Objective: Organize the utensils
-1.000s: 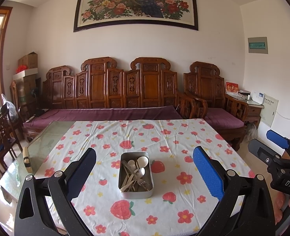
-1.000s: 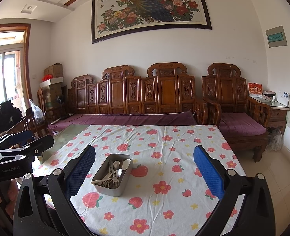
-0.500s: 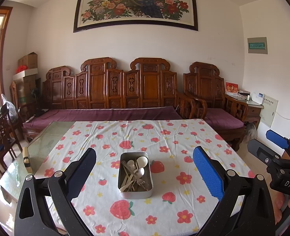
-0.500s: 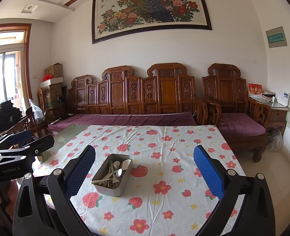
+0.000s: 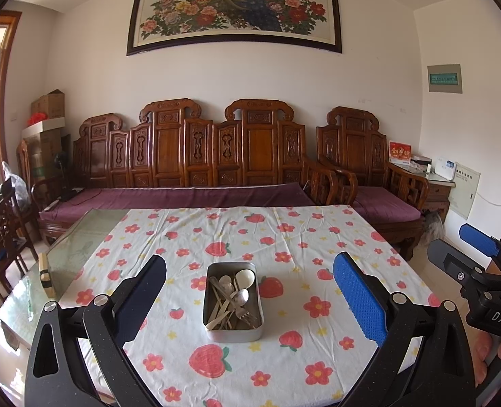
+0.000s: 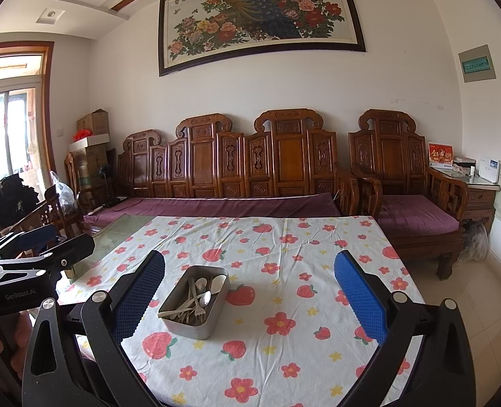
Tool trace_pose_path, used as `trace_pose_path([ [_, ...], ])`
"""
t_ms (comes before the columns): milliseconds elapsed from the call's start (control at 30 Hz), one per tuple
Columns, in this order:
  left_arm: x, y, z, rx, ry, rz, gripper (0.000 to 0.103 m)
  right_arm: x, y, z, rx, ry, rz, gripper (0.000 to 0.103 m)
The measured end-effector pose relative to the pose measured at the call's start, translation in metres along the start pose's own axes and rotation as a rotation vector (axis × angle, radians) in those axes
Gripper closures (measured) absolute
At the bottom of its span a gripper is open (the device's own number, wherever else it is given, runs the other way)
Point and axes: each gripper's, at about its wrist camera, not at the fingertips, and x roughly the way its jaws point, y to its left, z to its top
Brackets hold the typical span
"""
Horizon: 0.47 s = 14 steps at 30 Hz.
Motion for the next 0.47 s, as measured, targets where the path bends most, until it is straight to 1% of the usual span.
trace_pose_path([
  [467,-0.0018,-0.0061,0.0034,0.003,-0.003,0.002,0.008,0.0004,0.0016,-0.0019,-0.004,-0.001,-0.005,0.002],
])
